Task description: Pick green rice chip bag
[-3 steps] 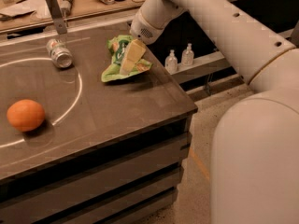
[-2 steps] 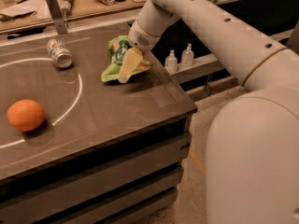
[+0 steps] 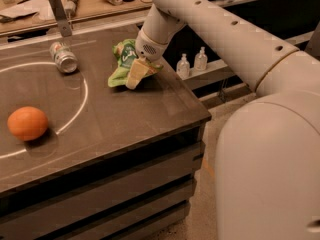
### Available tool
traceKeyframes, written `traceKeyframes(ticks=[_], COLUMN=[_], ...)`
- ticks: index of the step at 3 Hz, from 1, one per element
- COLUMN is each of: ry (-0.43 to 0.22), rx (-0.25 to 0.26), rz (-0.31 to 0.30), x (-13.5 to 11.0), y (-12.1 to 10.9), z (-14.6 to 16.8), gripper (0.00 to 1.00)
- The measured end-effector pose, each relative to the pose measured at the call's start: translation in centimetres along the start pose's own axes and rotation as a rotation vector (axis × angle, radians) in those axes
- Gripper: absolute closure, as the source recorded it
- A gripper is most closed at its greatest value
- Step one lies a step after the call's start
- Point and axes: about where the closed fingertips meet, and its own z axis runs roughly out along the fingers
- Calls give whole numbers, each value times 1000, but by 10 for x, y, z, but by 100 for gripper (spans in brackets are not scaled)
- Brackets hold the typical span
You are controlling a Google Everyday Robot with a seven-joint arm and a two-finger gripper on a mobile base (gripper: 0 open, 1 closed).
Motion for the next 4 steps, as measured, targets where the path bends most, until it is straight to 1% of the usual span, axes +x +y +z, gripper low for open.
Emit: traceKeyframes(ticks=[1, 2, 3, 4], ry=[-1, -49, -150, -298], rx=[-10, -8, 55, 140], rz=[-5, -24, -37, -33], x=[3, 5, 11, 20], y=[4, 12, 11, 9], z=[0, -14, -51, -102], gripper=[78, 100, 100, 100])
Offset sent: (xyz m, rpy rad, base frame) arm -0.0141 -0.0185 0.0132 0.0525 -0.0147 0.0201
